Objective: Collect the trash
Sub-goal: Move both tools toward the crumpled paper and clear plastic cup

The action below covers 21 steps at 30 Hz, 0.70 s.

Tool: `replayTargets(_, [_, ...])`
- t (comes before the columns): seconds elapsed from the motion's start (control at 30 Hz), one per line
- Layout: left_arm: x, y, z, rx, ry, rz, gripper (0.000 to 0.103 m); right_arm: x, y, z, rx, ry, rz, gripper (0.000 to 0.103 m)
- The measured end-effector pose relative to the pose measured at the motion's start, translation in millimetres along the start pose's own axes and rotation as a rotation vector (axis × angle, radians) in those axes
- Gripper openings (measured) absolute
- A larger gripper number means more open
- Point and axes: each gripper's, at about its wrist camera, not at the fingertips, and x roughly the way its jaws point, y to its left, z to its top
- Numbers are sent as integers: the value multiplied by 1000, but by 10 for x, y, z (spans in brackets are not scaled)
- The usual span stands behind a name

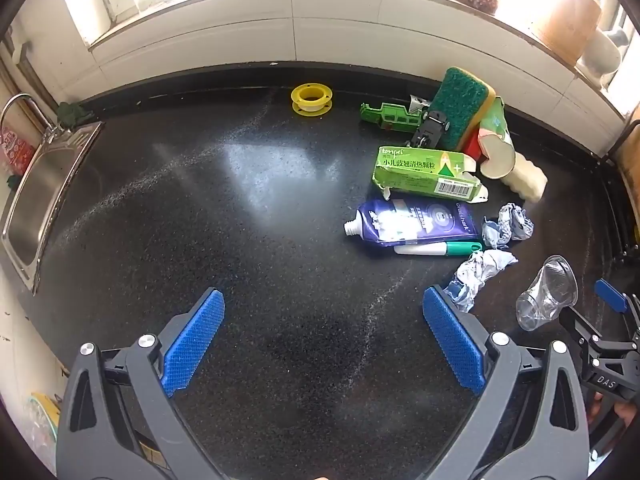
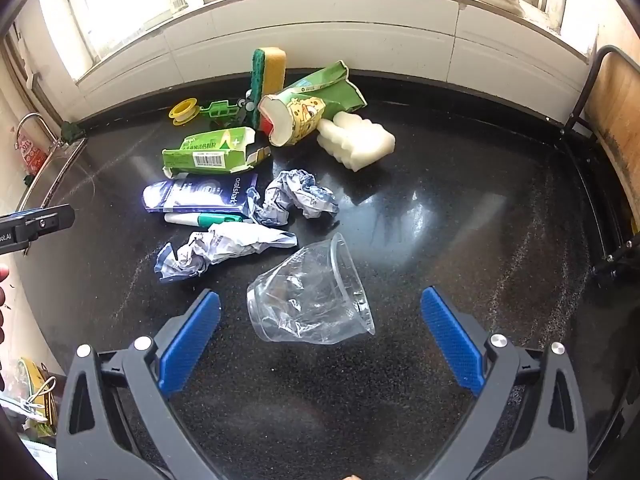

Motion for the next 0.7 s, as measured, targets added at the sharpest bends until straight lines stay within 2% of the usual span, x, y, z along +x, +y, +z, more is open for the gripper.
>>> replayTargets(0.2, [34, -20, 64, 4, 37, 11, 97, 20, -24, 25, 0, 22, -1, 97])
replayTargets(0.33, [59, -31, 49, 10, 44, 4, 97, 34, -66, 45, 18, 41, 24, 97])
replayTargets(0.7, [95, -107, 18, 43, 67, 2, 97, 39, -92, 33, 14, 66, 23, 97])
